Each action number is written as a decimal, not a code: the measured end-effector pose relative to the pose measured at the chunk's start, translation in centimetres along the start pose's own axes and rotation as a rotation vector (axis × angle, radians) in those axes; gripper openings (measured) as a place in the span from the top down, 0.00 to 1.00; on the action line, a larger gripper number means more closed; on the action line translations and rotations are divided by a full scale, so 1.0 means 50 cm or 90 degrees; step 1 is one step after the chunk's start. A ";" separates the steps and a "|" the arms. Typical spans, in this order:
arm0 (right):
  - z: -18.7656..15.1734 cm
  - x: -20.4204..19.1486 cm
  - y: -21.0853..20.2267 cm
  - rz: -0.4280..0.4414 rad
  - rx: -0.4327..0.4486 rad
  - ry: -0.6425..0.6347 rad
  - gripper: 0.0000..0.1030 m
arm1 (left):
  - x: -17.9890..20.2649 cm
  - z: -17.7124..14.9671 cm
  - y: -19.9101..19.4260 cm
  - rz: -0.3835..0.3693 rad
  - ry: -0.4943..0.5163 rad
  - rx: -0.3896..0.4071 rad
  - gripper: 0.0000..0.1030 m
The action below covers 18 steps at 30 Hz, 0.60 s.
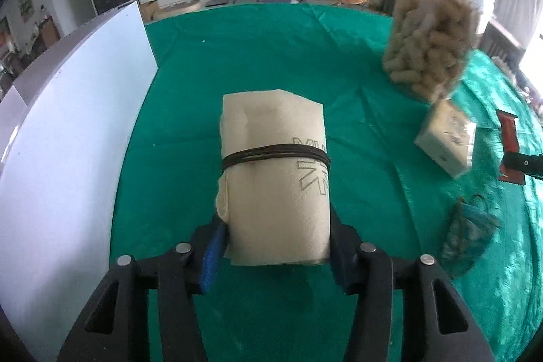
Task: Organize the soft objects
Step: 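Carry the cream bundle into the white box while the right carries the red snack bar there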
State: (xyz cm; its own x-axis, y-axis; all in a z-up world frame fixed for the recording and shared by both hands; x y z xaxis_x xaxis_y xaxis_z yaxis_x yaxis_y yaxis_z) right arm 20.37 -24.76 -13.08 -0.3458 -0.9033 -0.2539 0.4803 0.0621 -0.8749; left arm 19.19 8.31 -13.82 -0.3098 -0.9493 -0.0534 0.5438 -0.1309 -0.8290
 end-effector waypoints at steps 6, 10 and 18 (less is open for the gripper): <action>-0.019 -0.038 -0.137 0.070 0.034 -0.038 0.76 | 0.000 -0.008 -0.116 -0.107 -0.107 0.067 0.62; -0.037 -0.162 -0.227 0.141 0.050 -0.101 0.76 | -0.021 0.004 -0.240 -0.149 -0.127 0.121 0.62; -0.238 -0.593 -0.366 0.370 -0.020 -0.294 0.75 | -0.306 -0.096 -0.450 0.036 -0.163 0.158 0.58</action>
State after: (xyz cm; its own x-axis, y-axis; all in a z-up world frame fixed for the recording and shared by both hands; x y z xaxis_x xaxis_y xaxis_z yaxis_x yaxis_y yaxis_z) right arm 12.23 5.93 5.58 0.3347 -0.8072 -0.4861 0.4567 0.5902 -0.6656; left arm 7.93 27.14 2.99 -0.0860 -0.9937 0.0715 0.7369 -0.1118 -0.6667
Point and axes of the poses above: each gripper's, at about its wrist camera, not at the fingertips, and y roughly the way its jaws point, x to its right, z to its top, the point moved 9 cm from there along y, roughly the way its jaws point, and after that the axes turned 11 degrees about y, right-handed, at the moved point
